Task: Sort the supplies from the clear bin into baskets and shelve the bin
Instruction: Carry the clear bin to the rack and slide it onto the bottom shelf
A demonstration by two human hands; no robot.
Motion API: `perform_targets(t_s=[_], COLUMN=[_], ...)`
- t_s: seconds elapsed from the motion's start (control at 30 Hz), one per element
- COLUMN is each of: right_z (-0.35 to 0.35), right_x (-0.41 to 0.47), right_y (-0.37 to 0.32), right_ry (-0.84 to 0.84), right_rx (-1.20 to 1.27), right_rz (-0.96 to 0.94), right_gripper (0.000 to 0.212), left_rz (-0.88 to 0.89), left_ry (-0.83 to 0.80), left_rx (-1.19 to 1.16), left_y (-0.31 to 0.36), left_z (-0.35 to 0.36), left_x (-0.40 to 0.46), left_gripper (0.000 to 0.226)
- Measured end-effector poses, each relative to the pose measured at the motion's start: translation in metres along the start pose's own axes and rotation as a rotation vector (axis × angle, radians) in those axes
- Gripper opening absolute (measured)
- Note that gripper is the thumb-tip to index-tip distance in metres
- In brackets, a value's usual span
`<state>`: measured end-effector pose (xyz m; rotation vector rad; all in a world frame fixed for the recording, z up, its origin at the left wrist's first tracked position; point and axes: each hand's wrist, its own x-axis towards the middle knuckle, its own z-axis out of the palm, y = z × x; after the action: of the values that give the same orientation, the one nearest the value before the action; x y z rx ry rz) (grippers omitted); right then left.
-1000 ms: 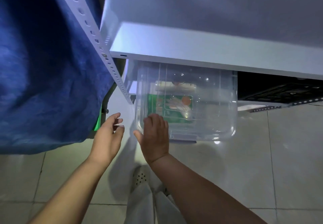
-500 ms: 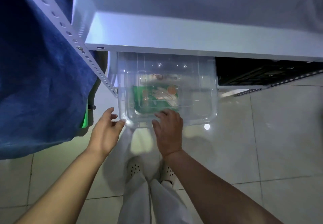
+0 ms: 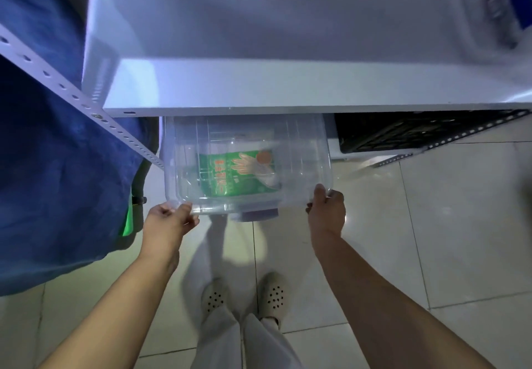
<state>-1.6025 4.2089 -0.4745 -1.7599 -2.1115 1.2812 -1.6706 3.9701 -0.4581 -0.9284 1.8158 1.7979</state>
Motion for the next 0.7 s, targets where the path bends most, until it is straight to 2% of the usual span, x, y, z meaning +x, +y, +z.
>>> perform_targets(t_s=[0.1,0.2,0.33,0.6,0.67,0.7], right_z=[0.007,0.017,0.027,0.047,0.047,0.046], right_x=[0.015,0.027,0.037,0.059,0.060,0.060], right_y=[-0.028,-0.050,-0.065,-0.070,-0.068,-0.069], right_ry=[-0.038,-0.159,-0.284,-0.237,-0.248,-0.264], right_rx=[0.081,0.269,0.419,0.393,0.392,0.406], right_rz=[-0.021,0.028,0.059,-0.057,-0.057,-0.034], right_gripper=[0.031,0.020,0.014,0.021,0.015,0.019], left_rz=[-0.038,-0.070,-0.013,0.025,0.040,0.043], left_ry=[0.000,0.006,-0.024,0.029,0.036,0.046], left_rx=[-0.148,-0.245,-0.260,-0.219,-0.197,-0.170], left_y=[0.022,0.040,0.055,0.063,0.064,0.064], left_z=[0.013,0.023,0.030,0.050,0.052,0.053], left_x=[0.010,0.026,0.044,0.058,0.056,0.054], left_gripper=[0.016,0.014,0.020,0.019,0.019,0.018])
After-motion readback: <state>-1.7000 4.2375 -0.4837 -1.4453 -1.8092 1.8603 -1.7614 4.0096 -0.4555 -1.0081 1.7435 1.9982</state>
